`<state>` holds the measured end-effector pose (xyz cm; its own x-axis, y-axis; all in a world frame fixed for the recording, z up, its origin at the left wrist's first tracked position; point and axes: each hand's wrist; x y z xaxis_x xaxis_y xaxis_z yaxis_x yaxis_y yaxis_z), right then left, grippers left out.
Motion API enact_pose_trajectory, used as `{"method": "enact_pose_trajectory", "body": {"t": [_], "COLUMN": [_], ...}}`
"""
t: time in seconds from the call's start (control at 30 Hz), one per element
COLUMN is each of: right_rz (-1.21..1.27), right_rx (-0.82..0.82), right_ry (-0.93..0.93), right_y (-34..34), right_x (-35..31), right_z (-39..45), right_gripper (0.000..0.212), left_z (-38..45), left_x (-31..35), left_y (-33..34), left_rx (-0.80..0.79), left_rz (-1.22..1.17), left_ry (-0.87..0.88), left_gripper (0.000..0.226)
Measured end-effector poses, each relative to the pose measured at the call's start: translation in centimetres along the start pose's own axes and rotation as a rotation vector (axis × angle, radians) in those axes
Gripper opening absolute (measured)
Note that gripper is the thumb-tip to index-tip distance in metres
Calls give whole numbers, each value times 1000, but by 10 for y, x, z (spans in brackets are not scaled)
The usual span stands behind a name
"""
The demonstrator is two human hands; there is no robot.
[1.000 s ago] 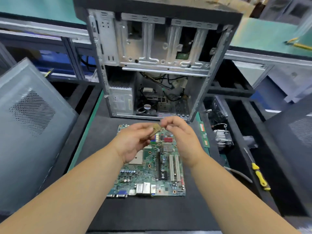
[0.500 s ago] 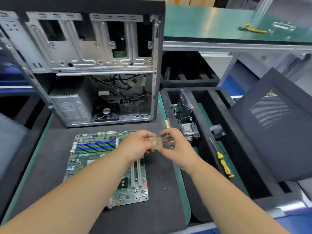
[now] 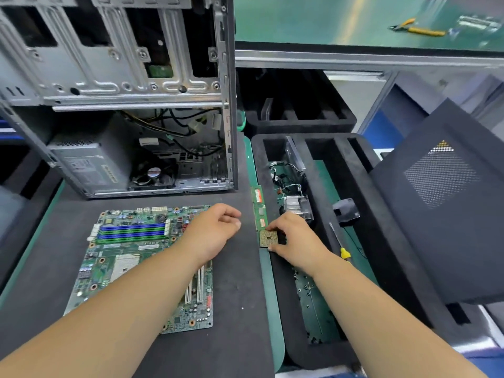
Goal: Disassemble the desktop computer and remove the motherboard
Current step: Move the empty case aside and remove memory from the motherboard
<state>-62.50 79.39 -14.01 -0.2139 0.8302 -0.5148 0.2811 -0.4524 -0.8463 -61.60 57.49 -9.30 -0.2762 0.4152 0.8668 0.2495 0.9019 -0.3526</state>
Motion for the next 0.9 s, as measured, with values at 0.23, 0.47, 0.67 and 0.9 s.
{"method": "enact_pose_trajectory", "body": {"t": [0.23,0.47,0.67,0.9], "right_rz": [-34,-62,-220,-80], "right_rx": [-22,-22,28,50], "right_ry": [-46,-24,7,-198], "right_y": [0,1,-1,31], "right_x": [1,-6,-32,-131], "right_z": [3,2,-3,11], "right_gripper": [47,45,56,25], "left_z": [-14,-30,-43,-66], "left_x": [-12,-26,-47,-73], "left_y": [-28,-57,-91,-126], "left_rx": [105,175,241,302], "left_rz": [-88,-102,-92,73], "left_ry": [80,86,73,114], "left_gripper": [16,19,17,20]}}
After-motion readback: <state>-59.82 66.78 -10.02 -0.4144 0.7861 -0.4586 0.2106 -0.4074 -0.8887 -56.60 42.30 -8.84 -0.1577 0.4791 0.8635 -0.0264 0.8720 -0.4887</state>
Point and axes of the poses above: each hand's wrist, its own z-axis towards the middle knuckle, its own y-axis out of the palm, x = y × z, and after that the axes turned 4 degrees about -x, right-handed
